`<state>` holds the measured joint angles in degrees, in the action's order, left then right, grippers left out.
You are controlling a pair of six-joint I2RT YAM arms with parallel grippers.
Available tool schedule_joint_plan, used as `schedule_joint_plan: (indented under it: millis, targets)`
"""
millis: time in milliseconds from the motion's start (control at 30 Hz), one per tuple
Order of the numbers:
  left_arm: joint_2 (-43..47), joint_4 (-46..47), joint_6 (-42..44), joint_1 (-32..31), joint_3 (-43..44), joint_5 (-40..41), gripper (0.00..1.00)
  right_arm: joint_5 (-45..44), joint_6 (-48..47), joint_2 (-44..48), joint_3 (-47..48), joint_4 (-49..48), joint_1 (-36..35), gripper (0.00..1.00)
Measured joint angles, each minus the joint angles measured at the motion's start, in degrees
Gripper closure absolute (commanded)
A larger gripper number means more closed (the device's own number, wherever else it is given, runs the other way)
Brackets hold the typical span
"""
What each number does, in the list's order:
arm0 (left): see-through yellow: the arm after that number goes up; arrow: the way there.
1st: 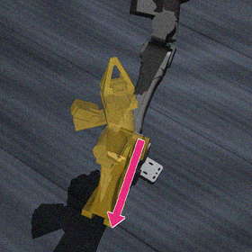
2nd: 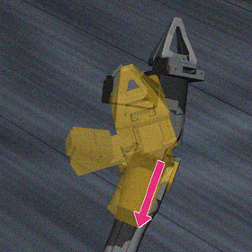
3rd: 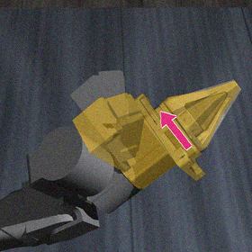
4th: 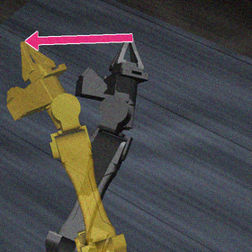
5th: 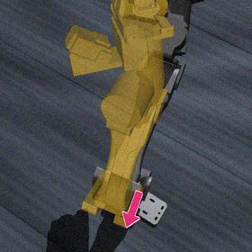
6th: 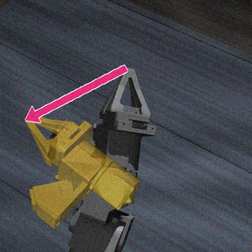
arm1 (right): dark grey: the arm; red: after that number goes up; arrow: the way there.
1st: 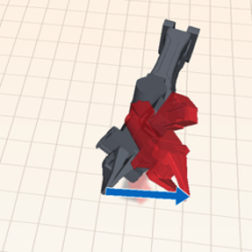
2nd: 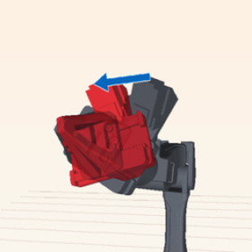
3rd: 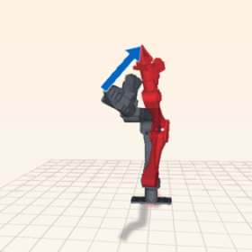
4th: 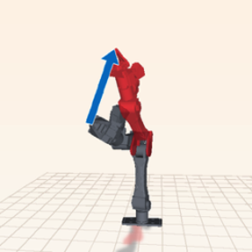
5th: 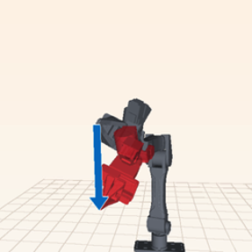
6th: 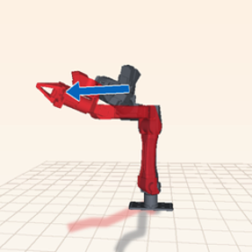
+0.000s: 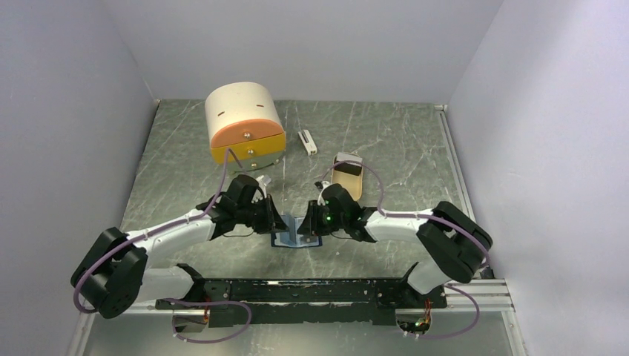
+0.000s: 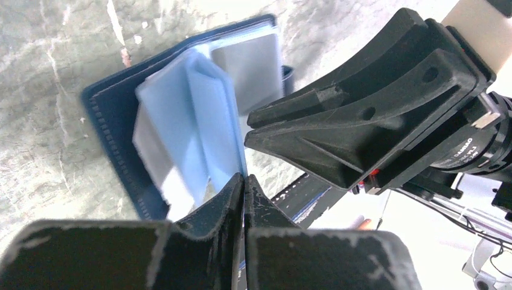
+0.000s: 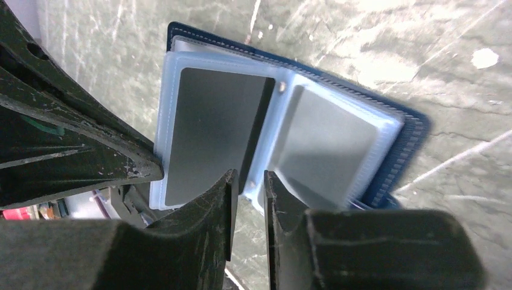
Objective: Put the credit cards into the card holder
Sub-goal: Insert the credit card into the card holder.
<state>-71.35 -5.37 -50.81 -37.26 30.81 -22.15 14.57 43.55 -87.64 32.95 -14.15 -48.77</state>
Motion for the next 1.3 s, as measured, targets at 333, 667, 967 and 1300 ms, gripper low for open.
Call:
schedule_joint_plan:
  millis: [333, 667, 967, 1300]
  targets:
    - [3.6, -0.9, 2.4, 0.0, 0.0, 1.1, 0.91, -3.2, -2.7, 6.9, 0.0, 3.9, 2.7, 0.75]
    - [-1.2, 3.3, 3.4, 0.0, 0.3, -2.8, 0.91, -1.8, -3.4, -0.5, 0.0, 0.4, 2.9, 0.77]
    - [-2.2, 7.9, 2.7, -0.1, -1.6, -5.0, 0.91, -1.7, -3.2, -0.9, -1.3, -2.5, 2.9, 0.77]
    - [-1.9, 5.4, 1.0, -0.1, -2.4, -1.6, 0.91, -3.2, -3.7, 2.2, -1.9, 0.4, 3.1, 0.7]
